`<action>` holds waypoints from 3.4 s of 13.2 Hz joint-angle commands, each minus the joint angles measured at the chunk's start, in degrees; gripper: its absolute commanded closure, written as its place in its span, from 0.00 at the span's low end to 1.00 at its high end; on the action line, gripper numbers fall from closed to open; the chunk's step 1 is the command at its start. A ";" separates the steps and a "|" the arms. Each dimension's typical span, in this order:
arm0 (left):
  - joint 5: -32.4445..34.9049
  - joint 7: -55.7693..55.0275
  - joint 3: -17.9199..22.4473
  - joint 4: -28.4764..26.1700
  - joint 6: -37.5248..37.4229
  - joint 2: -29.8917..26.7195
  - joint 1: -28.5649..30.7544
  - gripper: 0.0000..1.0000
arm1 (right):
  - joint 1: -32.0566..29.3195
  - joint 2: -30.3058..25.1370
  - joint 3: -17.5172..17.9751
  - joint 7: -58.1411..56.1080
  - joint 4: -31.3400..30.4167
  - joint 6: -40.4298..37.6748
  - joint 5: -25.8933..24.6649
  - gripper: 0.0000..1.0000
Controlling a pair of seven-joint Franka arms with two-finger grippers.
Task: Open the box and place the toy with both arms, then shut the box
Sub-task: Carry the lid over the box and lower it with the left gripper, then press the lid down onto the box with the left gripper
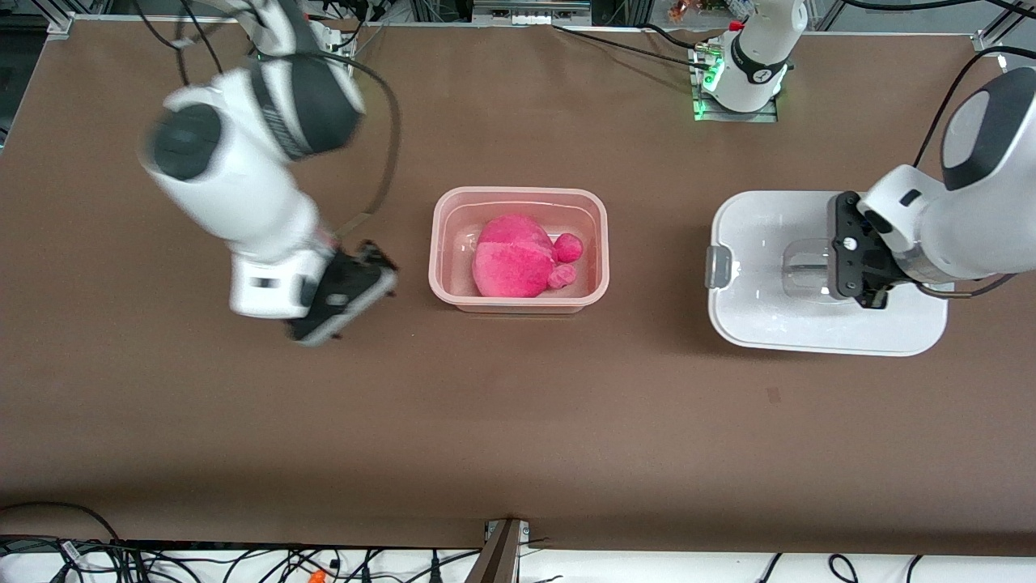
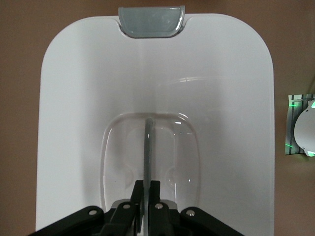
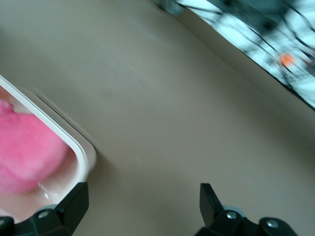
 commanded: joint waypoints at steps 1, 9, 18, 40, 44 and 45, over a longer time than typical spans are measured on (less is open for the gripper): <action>-0.96 0.60 -0.59 -0.42 0.08 0.27 -6.69 1.00 | -6.50 -13.93 1.00 7.35 -13.05 -6.00 0.98 0.00; -11.51 -17.93 -0.32 -4.19 23.95 3.60 -24.01 1.00 | -13.91 -23.18 2.23 23.36 -15.52 -17.20 -4.82 0.00; 3.94 -41.29 0.11 -10.53 33.83 8.44 -35.54 1.00 | -13.91 -21.34 2.14 23.04 -10.86 -18.26 -9.66 0.00; 6.95 -49.58 0.03 -12.38 32.96 11.70 -35.55 1.00 | -13.47 -21.25 3.02 22.34 -10.51 -22.83 -8.34 0.00; 6.95 -49.84 0.03 -12.38 33.13 11.96 -35.46 1.00 | -13.47 -21.25 3.02 22.25 -10.51 -22.92 -8.34 0.00; 6.95 -50.02 0.03 -12.38 33.48 12.14 -35.55 1.00 | -13.47 -21.25 3.11 22.16 -10.51 -22.92 -8.34 0.00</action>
